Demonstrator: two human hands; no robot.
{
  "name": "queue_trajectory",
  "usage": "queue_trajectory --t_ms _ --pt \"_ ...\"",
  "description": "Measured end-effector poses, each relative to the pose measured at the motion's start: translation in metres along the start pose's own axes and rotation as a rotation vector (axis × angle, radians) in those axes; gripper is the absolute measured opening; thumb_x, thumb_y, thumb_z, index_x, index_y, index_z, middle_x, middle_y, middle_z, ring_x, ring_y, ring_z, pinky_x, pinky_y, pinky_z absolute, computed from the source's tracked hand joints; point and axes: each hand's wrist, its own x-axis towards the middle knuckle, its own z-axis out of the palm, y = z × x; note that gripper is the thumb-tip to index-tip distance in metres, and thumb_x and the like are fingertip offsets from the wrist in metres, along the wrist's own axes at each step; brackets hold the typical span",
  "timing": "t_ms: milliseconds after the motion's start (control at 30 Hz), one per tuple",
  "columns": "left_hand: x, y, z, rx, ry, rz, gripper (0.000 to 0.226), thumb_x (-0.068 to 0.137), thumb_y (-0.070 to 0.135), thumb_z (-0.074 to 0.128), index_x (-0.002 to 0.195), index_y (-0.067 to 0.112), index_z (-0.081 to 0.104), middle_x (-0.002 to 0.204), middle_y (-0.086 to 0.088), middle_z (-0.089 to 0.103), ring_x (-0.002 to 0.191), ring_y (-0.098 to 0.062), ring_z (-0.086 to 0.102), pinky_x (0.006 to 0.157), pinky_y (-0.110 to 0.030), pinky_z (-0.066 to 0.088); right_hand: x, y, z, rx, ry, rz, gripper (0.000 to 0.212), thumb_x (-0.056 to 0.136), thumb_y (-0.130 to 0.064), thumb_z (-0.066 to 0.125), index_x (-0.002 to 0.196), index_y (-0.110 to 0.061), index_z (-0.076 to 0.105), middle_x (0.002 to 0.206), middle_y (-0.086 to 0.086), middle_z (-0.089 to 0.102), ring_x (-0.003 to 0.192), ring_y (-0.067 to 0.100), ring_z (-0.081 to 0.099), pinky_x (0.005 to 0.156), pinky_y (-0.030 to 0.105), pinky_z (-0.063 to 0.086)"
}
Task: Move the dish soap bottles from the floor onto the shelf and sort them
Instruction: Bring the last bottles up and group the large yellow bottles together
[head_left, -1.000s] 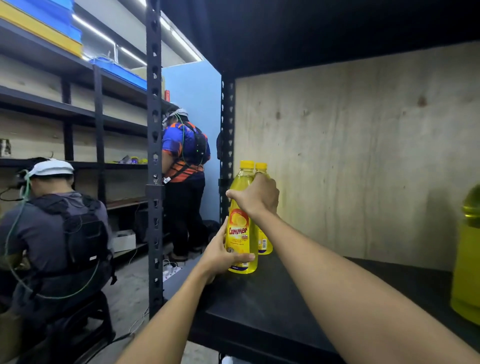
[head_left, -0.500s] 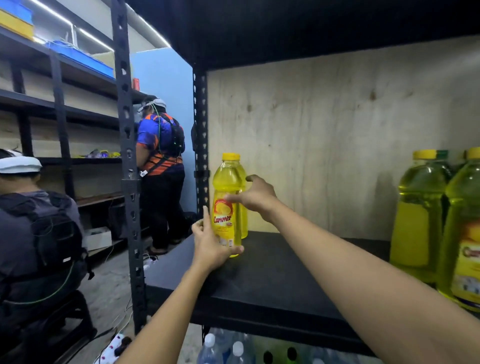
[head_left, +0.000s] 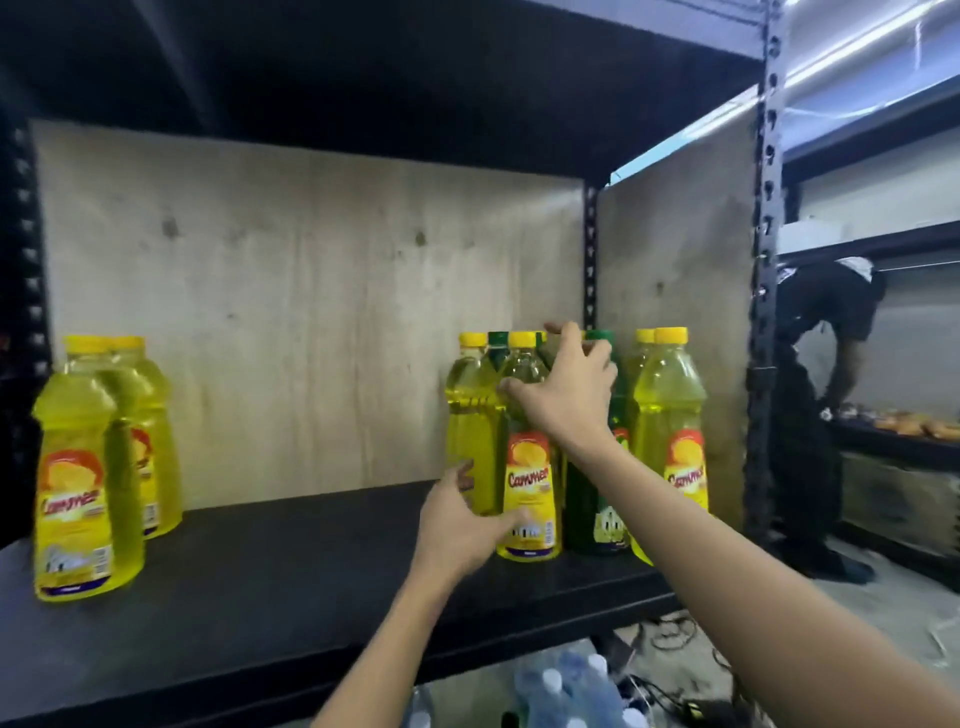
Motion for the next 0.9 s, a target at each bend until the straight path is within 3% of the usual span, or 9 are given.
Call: queue_trajectory --t_ms 67,200,400,467,600,767,900 --pt "0.0 0.005 0.026 0.079 0.031 -0.018 0.106 0.051 0.049 0.091 0.141 0.022 0.044 0.13 0.002 0.059 0.12 -0.018 0.058 0.1 -0.037 0.05 0.014 0.009 0.001 0.043 -0.068 0.001 0.083 0.07 -0.044 0.085 0.138 -0.021 0.043 0.134 0.016 0.049 0.128 0.037 0.046 0.103 0.043 0.042" --pt "-0.006 0.012 0.053 0.22 0.056 -0.11 0.083 0.055 0.053 0.089 0.12 0.019 0.049 0.114 0.0 0.062 0.106 -0.022 0.062 0.085 -0.033 0.051 0.019 0.009 0.008 0.03 -0.192 -0.044 0.089 0.067 -0.041 0.089 0.139 -0.013 0.047 0.131 0.013 0.063 0.125 0.034 0.057 0.101 0.044 0.049" --pt "-0.017 0.016 0.044 0.293 0.091 -0.063 0.074 0.067 0.046 0.085 0.121 0.016 0.045 0.122 -0.003 0.058 0.114 -0.026 0.059 0.095 -0.036 0.045 0.008 -0.002 0.014 0.037 -0.17 -0.09 0.063 0.068 -0.034 0.089 0.12 -0.013 0.06 0.12 0.011 0.069 0.117 0.035 0.061 0.093 0.041 0.049" --pt "-0.024 0.012 0.019 0.326 0.106 -0.028 0.074 0.067 0.046 0.085 0.123 0.017 0.046 0.121 -0.002 0.059 0.113 -0.024 0.059 0.094 -0.035 0.045 -0.002 -0.017 0.019 0.034 -0.175 -0.125 0.063 0.068 -0.038 0.088 0.119 -0.013 0.059 0.118 0.012 0.069 0.115 0.036 0.061 0.091 0.04 0.049" --pt "-0.046 -0.002 -0.063 0.405 0.169 -0.011 0.066 0.067 0.044 0.086 0.115 0.021 0.048 0.107 0.004 0.064 0.087 -0.012 0.059 0.078 -0.028 0.044 -0.023 -0.065 0.045 0.121 -0.218 -0.162 0.066 0.067 -0.047 0.087 0.114 -0.01 0.058 0.109 0.014 0.07 0.105 0.035 0.066 0.085 0.041 0.055" --pt "-0.078 -0.026 -0.168 0.495 0.308 -0.078 0.071 0.064 0.044 0.087 0.118 0.021 0.047 0.106 0.002 0.067 0.094 -0.02 0.066 0.084 -0.037 0.054 -0.07 -0.147 0.094 0.284 -0.335 -0.226 0.059 0.067 -0.046 0.086 0.111 -0.015 0.061 0.107 0.013 0.073 0.102 0.033 0.068 0.077 0.033 0.052" --pt "-0.098 -0.051 -0.238 0.541 0.406 -0.119 0.071 0.067 0.048 0.085 0.121 0.025 0.045 0.1 0.007 0.066 0.094 -0.02 0.064 0.076 -0.035 0.05 -0.109 -0.211 0.133 0.312 -0.412 -0.303 0.069 0.068 -0.052 0.084 0.119 -0.013 0.058 0.114 0.014 0.07 0.109 0.034 0.065 0.085 0.036 0.051"
